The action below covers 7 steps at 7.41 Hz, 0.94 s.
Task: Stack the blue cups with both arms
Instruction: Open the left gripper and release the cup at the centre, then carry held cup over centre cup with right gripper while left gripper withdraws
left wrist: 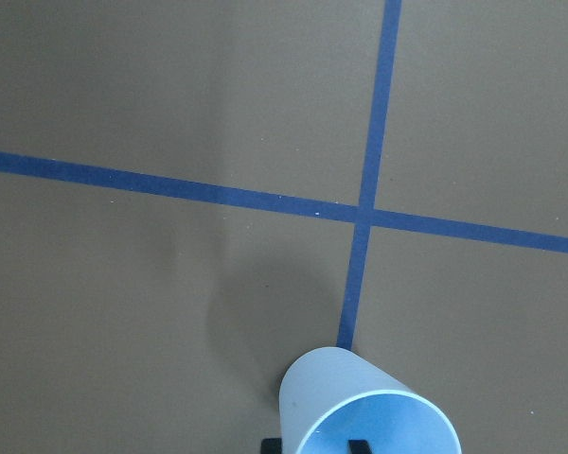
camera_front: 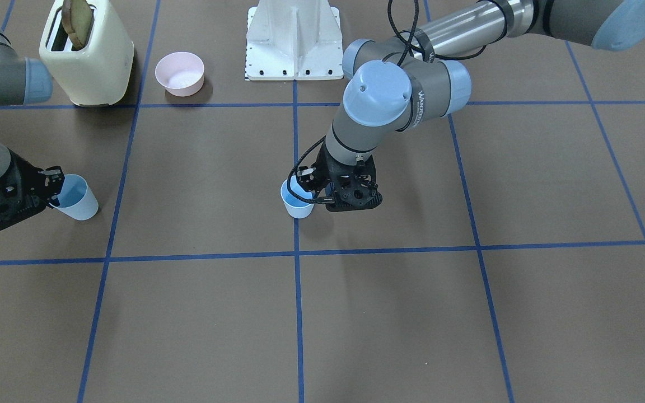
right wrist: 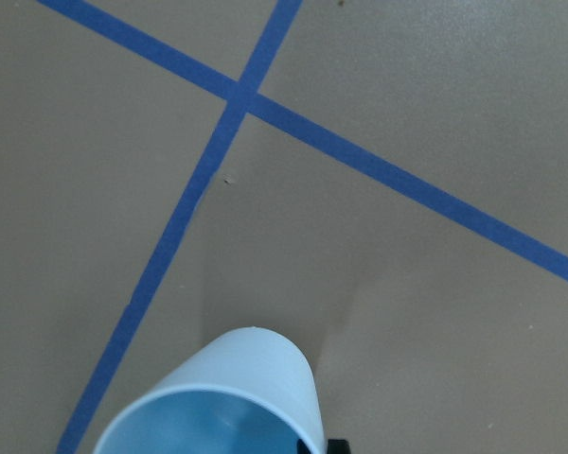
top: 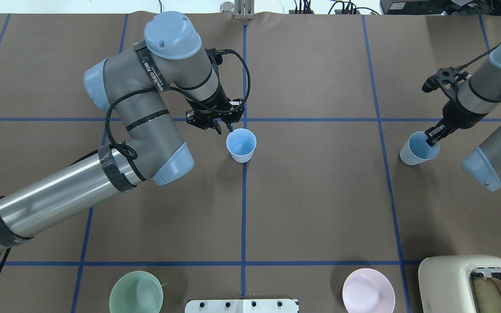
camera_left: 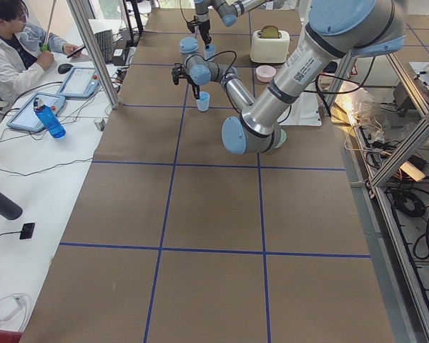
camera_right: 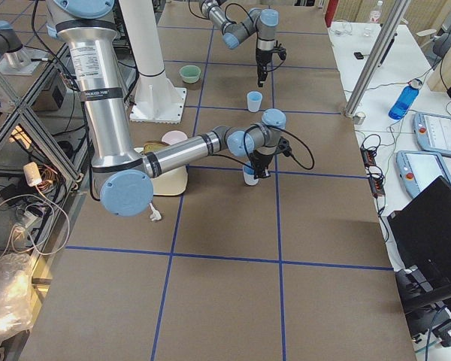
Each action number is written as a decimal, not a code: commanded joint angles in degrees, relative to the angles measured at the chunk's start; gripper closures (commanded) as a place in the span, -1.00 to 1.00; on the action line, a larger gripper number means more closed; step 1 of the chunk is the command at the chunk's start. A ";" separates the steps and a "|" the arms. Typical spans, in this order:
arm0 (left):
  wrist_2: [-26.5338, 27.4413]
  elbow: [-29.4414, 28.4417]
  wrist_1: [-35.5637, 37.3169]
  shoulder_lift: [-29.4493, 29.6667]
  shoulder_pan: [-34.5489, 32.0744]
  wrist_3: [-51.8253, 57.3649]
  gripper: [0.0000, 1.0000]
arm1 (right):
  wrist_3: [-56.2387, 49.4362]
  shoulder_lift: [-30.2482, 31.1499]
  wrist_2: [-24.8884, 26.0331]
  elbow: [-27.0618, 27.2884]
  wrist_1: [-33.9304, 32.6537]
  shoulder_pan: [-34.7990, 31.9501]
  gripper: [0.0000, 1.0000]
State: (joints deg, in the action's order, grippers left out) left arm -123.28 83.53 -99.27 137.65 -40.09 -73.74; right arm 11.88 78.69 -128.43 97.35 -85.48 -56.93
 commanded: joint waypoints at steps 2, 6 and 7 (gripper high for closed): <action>-7.82 7.24 0.48 -9.12 -7.60 9.45 0.32 | 0.33 -7.46 -1.12 0.81 -9.21 -0.90 0.77; -9.53 12.96 3.99 -18.80 -15.27 27.72 0.31 | 17.06 -19.16 -4.11 5.48 -17.97 3.56 0.76; -9.53 13.85 4.00 -21.26 -16.42 31.25 0.31 | 21.73 -21.63 -4.03 5.48 -17.97 5.49 0.76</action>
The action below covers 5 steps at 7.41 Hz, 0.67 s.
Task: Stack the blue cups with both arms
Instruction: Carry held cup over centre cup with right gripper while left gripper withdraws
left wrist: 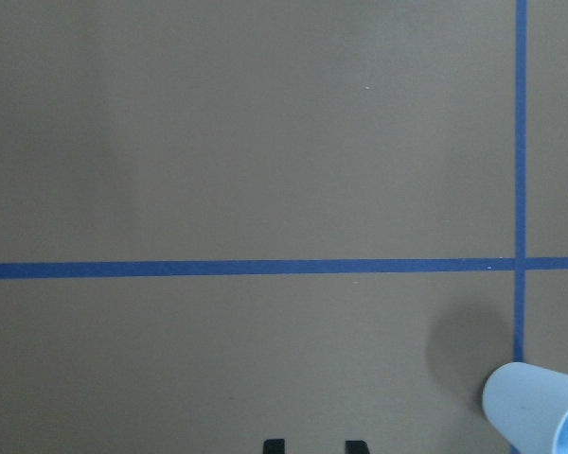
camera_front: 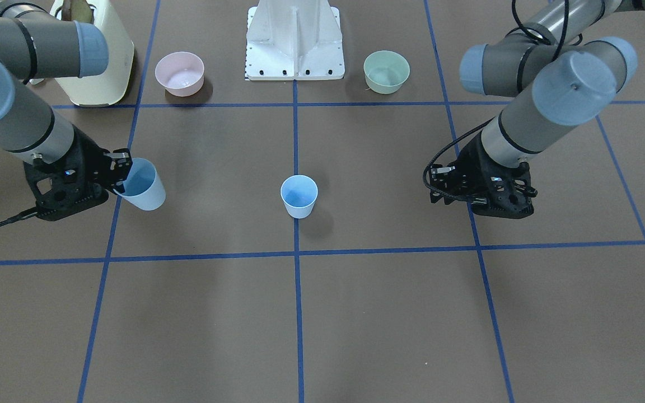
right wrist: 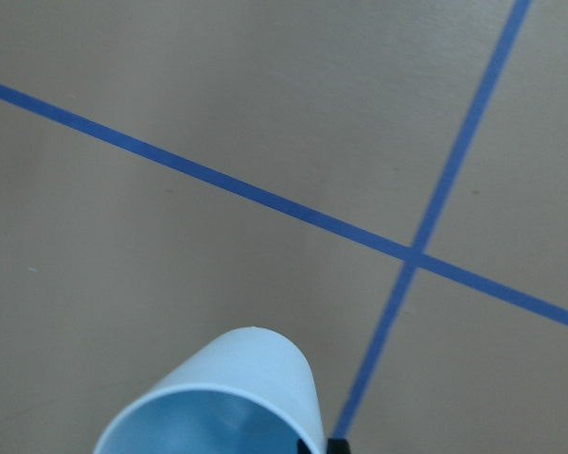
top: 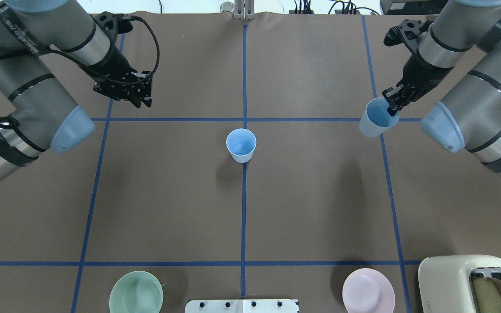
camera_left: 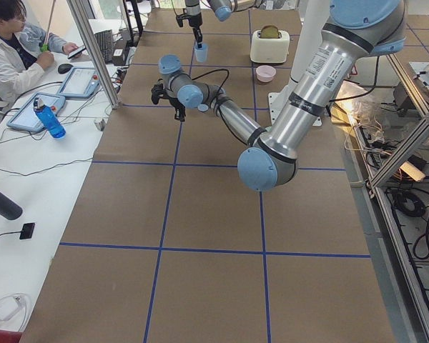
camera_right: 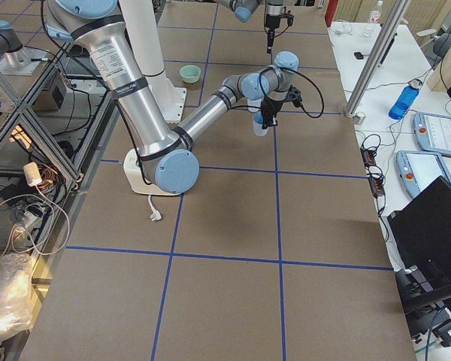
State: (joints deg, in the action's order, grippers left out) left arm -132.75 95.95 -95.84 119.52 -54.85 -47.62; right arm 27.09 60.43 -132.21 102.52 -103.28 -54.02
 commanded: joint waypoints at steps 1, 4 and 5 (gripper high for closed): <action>0.04 1.96 0.39 -5.33 -2.36 8.47 0.30 | 10.31 -5.48 0.02 0.31 -0.08 4.43 0.76; 0.04 2.84 -0.14 -11.48 -4.91 18.50 0.30 | 21.57 -11.55 4.41 -1.18 0.10 11.11 0.76; 0.04 2.84 -0.31 -12.37 -5.44 19.83 0.30 | 22.99 -13.13 5.81 -2.92 1.49 12.44 0.76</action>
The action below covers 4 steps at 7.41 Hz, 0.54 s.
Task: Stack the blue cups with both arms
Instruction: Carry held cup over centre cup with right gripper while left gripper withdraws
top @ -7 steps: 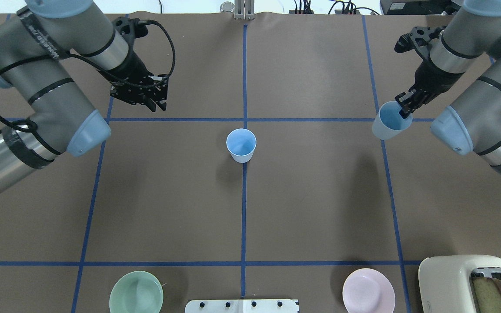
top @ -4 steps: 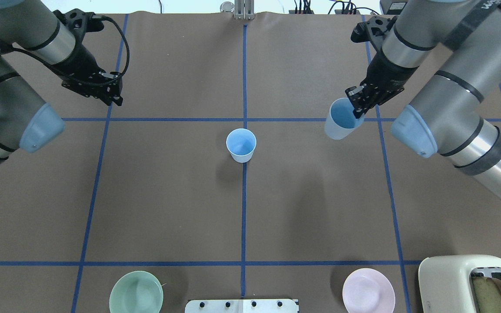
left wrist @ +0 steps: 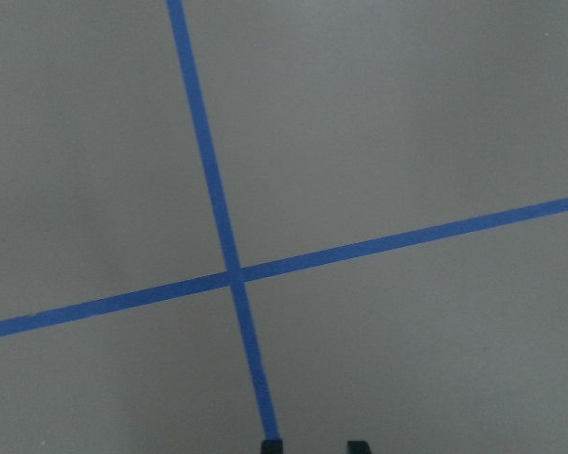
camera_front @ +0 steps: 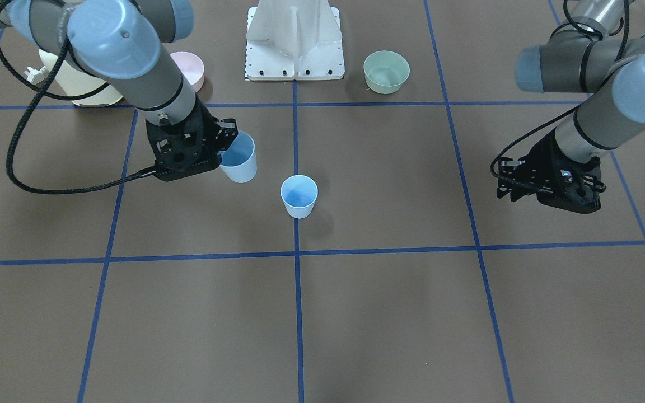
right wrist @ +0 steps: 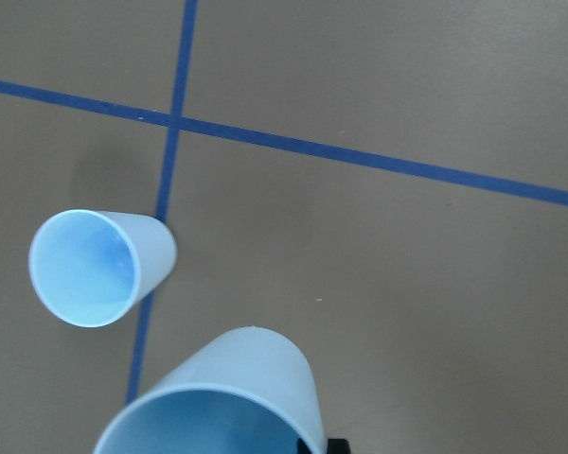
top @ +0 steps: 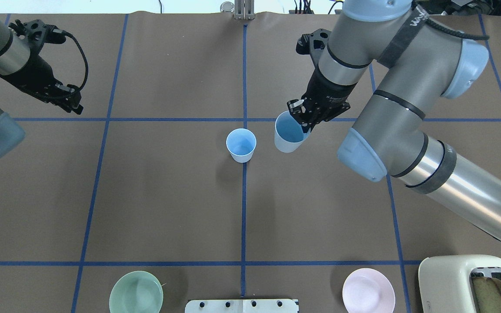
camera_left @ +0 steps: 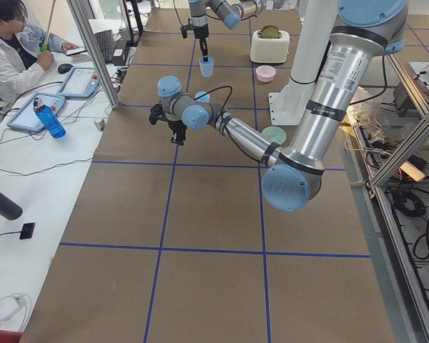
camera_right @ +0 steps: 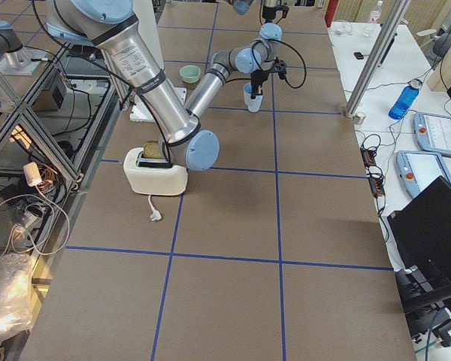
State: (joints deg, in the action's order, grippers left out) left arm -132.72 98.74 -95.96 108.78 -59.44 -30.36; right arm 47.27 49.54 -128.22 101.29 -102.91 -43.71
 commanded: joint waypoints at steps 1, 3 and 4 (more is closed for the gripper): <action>-0.09 0.14 -0.19 -2.07 -1.03 2.67 0.30 | 4.65 -3.56 2.35 -4.15 4.96 2.48 0.76; 0.00 0.05 -0.19 -2.08 -1.03 2.67 0.30 | 5.72 -6.89 2.89 -10.12 10.01 2.84 0.76; 0.00 0.05 -0.19 -2.08 -1.03 2.67 0.30 | 5.64 -8.13 2.97 -11.89 10.10 2.84 0.75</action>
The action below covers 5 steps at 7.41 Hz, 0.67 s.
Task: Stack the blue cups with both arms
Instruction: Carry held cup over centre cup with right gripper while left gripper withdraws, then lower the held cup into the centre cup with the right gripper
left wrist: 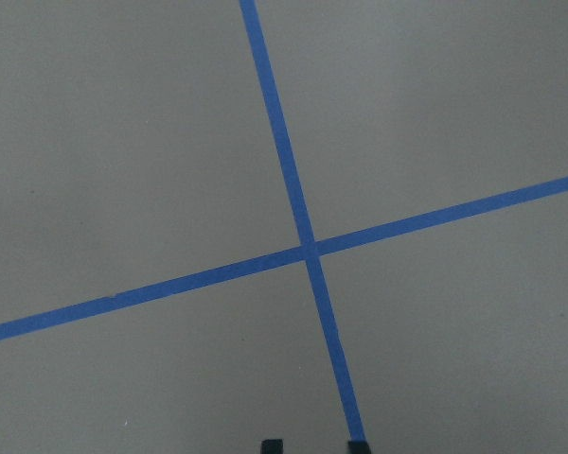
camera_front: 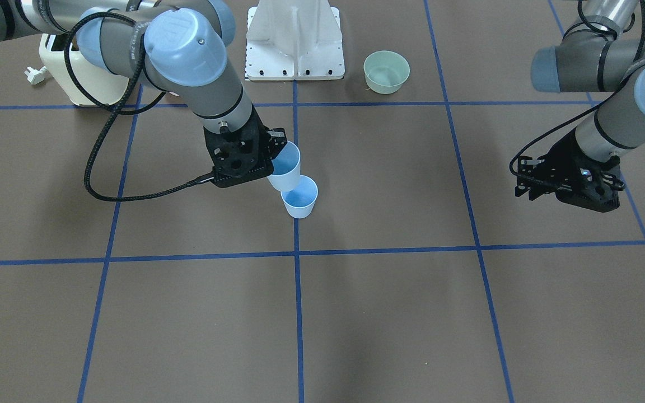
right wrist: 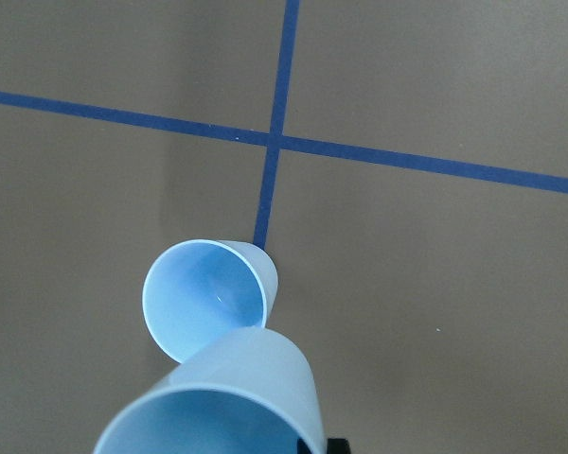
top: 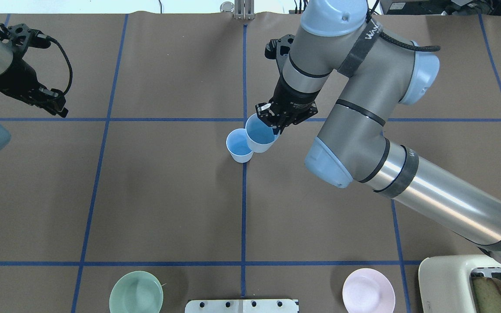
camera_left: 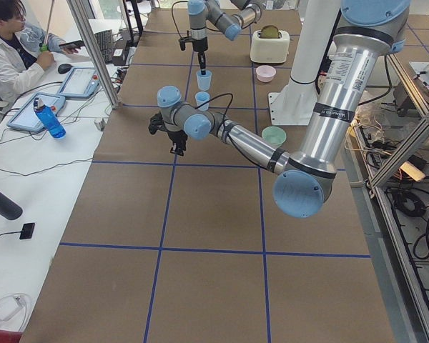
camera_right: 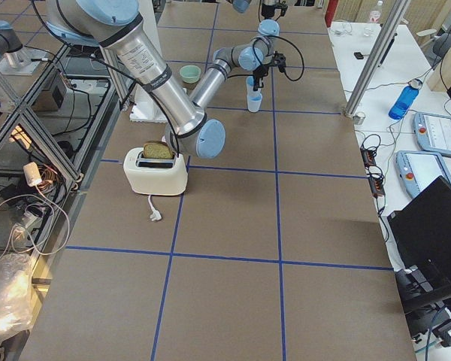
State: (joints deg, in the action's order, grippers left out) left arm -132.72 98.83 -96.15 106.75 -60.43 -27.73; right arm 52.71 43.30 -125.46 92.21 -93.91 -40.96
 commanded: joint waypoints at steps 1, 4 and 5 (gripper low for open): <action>0.01 -0.04 0.00 -0.05 -0.03 0.05 0.30 | -0.23 -1.99 0.21 -3.61 1.01 0.10 0.75; 0.01 -0.04 0.00 -0.05 -0.03 0.05 0.30 | -0.59 -2.08 0.30 -4.76 1.01 0.45 0.75; 0.01 -0.04 0.00 -0.05 -0.03 0.05 0.30 | -0.50 -2.17 0.48 -4.85 1.01 0.97 0.75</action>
State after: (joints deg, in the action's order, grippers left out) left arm -132.71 98.79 -96.15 106.70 -60.47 -27.69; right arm 52.17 41.24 -125.15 87.61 -92.90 -40.48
